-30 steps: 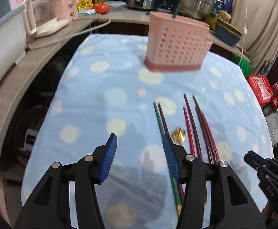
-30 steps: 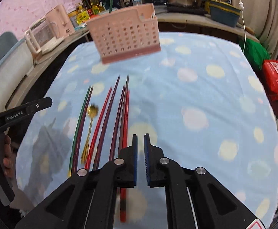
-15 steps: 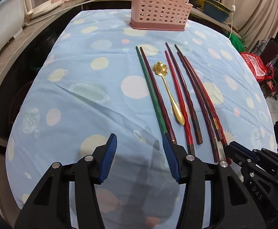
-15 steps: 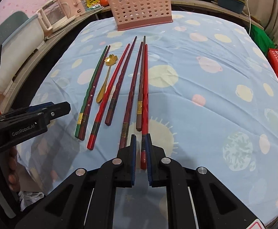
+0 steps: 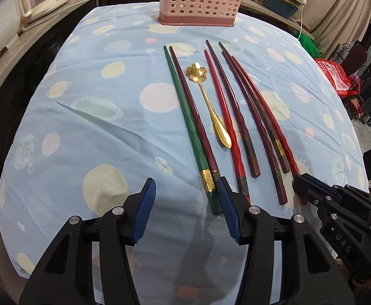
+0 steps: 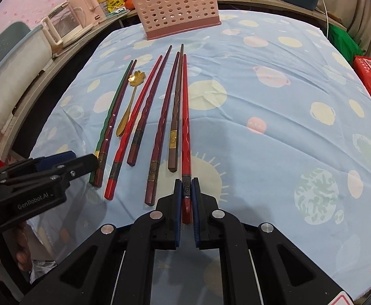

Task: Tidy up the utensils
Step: 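Grasp a red chopstick with the right tool while the left tool grasps a green chopstick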

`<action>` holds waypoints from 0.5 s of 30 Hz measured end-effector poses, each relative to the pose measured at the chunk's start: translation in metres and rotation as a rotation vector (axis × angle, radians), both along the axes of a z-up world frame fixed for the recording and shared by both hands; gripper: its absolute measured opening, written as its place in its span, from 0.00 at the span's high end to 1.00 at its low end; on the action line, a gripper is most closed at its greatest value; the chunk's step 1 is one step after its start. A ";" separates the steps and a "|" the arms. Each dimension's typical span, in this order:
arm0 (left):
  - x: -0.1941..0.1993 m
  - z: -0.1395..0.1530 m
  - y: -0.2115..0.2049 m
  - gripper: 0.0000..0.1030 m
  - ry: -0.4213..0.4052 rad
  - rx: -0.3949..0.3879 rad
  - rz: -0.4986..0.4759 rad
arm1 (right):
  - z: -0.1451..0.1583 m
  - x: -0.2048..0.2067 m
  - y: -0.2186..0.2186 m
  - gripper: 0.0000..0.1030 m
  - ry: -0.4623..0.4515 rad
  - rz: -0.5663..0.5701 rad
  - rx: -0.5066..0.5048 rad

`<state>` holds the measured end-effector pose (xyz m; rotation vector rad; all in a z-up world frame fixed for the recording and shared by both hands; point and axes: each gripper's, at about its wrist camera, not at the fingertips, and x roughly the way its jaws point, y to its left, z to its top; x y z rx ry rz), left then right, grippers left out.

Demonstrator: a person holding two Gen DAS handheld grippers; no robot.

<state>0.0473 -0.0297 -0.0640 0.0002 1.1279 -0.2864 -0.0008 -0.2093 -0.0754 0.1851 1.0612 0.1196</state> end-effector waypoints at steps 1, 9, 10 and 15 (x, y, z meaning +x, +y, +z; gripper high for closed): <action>0.000 -0.001 0.000 0.53 -0.003 0.002 0.001 | 0.000 0.000 -0.001 0.92 0.001 -0.002 0.001; -0.002 -0.003 0.005 0.56 -0.007 0.006 0.007 | -0.001 0.001 -0.001 0.92 0.002 -0.004 0.002; -0.002 -0.004 0.005 0.56 -0.010 0.011 0.005 | -0.001 0.001 -0.001 0.92 0.003 -0.005 0.003; -0.003 -0.006 0.000 0.61 -0.042 0.063 -0.001 | -0.001 0.000 -0.001 0.92 0.003 -0.005 0.003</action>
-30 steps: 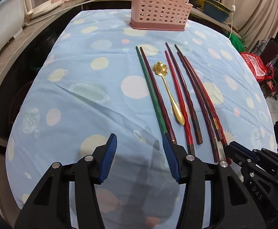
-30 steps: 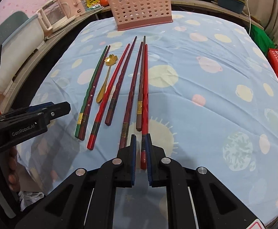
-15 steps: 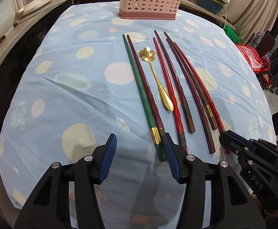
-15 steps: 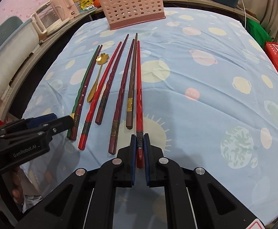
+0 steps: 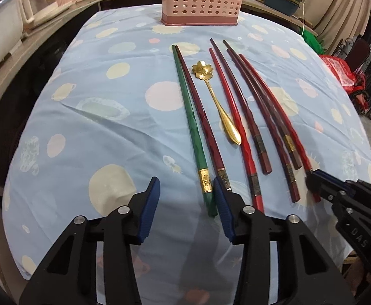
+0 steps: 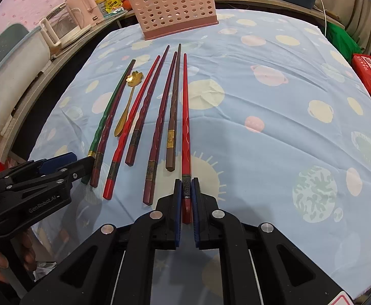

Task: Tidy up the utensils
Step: 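Grasp a red chopstick with the right tool while the left tool grasps a green chopstick, then lift both chopsticks and carry them above the pink holder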

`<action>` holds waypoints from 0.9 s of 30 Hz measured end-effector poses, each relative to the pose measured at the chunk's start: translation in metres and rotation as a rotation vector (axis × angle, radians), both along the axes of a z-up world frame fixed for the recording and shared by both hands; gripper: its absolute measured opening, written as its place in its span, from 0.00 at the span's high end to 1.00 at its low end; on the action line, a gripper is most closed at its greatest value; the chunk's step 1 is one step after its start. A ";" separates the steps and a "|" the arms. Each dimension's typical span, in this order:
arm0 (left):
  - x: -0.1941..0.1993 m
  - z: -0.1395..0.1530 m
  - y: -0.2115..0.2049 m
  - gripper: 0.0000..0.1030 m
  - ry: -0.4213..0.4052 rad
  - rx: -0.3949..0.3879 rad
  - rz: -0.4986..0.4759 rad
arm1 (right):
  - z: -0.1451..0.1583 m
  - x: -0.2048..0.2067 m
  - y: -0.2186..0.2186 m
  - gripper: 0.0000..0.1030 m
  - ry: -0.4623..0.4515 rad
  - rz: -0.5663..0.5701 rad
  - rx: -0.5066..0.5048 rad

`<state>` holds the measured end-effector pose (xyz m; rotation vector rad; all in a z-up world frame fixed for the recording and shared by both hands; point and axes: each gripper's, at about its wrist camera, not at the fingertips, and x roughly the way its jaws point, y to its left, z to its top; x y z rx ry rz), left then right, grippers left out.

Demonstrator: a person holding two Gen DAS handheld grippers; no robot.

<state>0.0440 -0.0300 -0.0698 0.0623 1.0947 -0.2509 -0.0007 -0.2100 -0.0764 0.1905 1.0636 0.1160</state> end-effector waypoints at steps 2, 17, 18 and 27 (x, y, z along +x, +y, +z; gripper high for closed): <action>-0.001 0.000 0.001 0.68 -0.011 0.012 0.000 | 0.000 0.000 0.000 0.92 0.000 -0.001 0.002; -0.005 0.052 0.028 0.93 -0.077 -0.109 0.017 | 0.058 -0.009 -0.023 0.93 -0.141 -0.060 0.047; -0.004 0.061 0.029 0.93 -0.093 -0.119 0.020 | 0.067 -0.009 -0.027 0.93 -0.164 -0.067 0.051; 0.017 0.134 0.035 0.93 -0.253 -0.171 0.032 | 0.142 0.010 -0.055 0.93 -0.342 -0.117 0.062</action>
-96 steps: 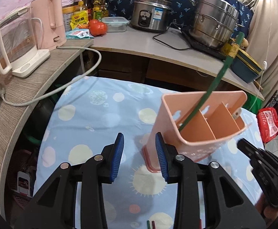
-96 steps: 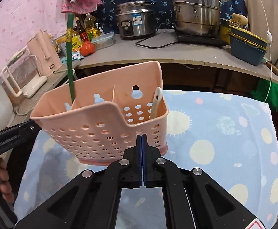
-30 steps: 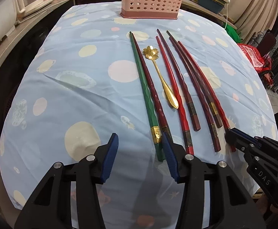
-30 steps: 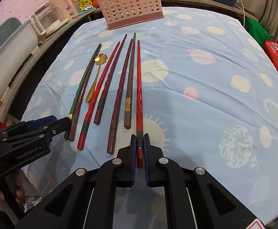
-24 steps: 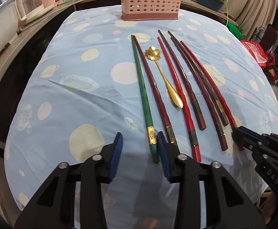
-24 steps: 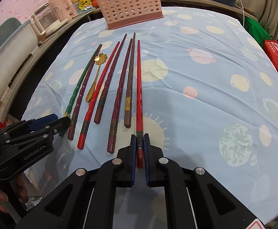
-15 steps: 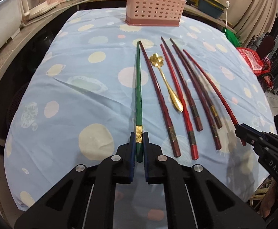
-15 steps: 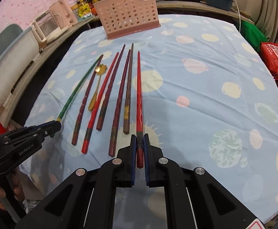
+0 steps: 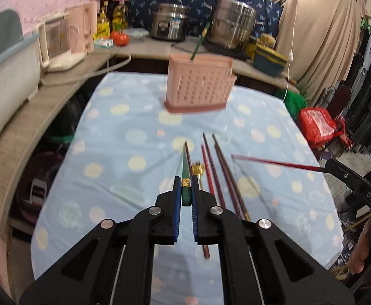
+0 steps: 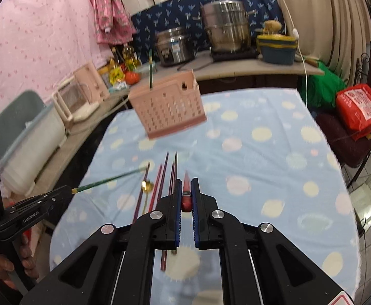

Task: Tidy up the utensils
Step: 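Lift both chopsticks and carry them above the pink holder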

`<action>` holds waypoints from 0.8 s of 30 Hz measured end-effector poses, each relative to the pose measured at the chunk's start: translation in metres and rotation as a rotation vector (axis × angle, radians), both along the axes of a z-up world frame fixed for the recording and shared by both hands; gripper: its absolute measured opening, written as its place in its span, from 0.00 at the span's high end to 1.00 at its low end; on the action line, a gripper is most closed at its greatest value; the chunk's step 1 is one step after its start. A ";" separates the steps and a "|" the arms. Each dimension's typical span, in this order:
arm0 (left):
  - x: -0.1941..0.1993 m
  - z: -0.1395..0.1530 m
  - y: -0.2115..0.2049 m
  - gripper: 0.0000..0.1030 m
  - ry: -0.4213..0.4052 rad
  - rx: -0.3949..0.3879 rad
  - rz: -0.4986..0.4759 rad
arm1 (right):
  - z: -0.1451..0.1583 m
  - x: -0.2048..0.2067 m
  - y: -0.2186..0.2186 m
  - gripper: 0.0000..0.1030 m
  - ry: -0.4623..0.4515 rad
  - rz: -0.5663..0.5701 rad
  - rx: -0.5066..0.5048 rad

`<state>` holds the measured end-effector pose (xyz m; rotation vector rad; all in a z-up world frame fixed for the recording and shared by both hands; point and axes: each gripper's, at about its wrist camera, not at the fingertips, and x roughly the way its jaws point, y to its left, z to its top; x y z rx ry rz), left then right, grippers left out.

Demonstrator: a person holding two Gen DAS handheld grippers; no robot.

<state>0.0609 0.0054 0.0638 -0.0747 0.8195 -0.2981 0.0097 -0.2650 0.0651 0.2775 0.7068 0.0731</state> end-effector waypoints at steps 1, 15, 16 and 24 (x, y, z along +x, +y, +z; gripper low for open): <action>0.006 0.011 0.000 0.93 -0.025 -0.004 0.002 | 0.008 0.006 -0.004 0.93 -0.017 -0.005 -0.002; 0.088 0.115 -0.013 0.93 -0.257 -0.035 0.004 | 0.100 0.099 -0.023 0.93 -0.194 -0.005 -0.057; 0.094 0.123 -0.014 0.93 -0.273 -0.038 0.006 | 0.106 0.108 -0.025 0.93 -0.204 -0.007 -0.051; 0.154 0.175 -0.025 0.93 -0.387 -0.062 0.024 | 0.152 0.185 -0.034 0.93 -0.294 -0.026 -0.036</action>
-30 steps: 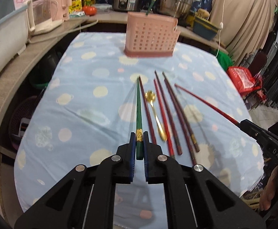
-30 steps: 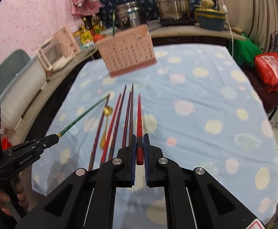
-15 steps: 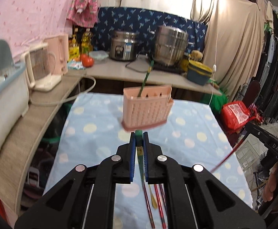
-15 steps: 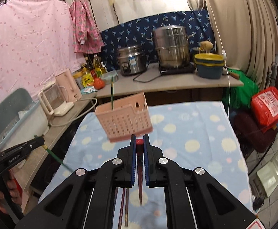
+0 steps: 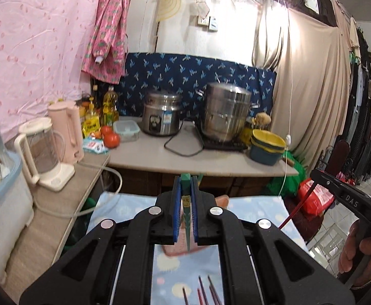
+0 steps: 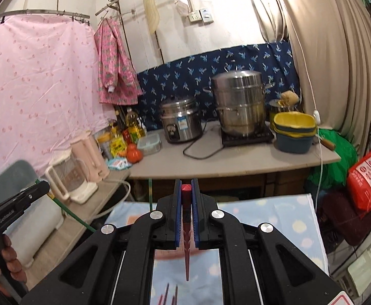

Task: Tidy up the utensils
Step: 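Lift both chopsticks and carry them above the pink holder, then open both tools to drop the chopsticks into the pink holder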

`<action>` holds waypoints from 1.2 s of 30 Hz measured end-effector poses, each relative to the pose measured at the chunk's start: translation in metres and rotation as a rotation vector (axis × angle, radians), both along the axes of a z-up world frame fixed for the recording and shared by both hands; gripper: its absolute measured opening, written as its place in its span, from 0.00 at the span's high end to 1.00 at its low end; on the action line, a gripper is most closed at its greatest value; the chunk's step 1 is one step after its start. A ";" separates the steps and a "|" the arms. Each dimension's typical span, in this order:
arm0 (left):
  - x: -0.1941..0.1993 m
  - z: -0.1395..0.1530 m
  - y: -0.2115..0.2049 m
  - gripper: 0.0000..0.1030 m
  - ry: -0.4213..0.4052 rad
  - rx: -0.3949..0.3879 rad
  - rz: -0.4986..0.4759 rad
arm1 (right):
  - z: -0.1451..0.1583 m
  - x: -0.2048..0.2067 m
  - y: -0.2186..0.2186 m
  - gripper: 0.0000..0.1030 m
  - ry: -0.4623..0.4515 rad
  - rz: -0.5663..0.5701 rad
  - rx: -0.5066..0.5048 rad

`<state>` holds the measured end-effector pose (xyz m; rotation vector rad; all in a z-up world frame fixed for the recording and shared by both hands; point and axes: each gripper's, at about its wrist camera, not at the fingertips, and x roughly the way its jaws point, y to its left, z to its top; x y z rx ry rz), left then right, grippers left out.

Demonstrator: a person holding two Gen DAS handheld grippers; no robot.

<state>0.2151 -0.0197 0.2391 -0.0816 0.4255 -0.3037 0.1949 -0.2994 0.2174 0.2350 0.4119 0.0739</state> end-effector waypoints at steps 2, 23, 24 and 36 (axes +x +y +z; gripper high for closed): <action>0.019 0.011 -0.004 0.93 -0.027 -0.010 0.004 | 0.010 0.020 0.002 0.93 -0.018 -0.008 -0.012; 0.112 -0.053 -0.007 0.93 0.080 -0.002 0.045 | -0.056 0.148 0.039 0.93 0.094 0.005 -0.092; 0.113 -0.056 -0.006 0.93 0.087 -0.002 0.047 | -0.061 0.151 0.039 0.93 0.105 0.008 -0.090; 0.094 -0.076 0.012 0.47 0.143 0.012 0.130 | -0.055 0.111 0.028 0.60 0.078 -0.012 -0.106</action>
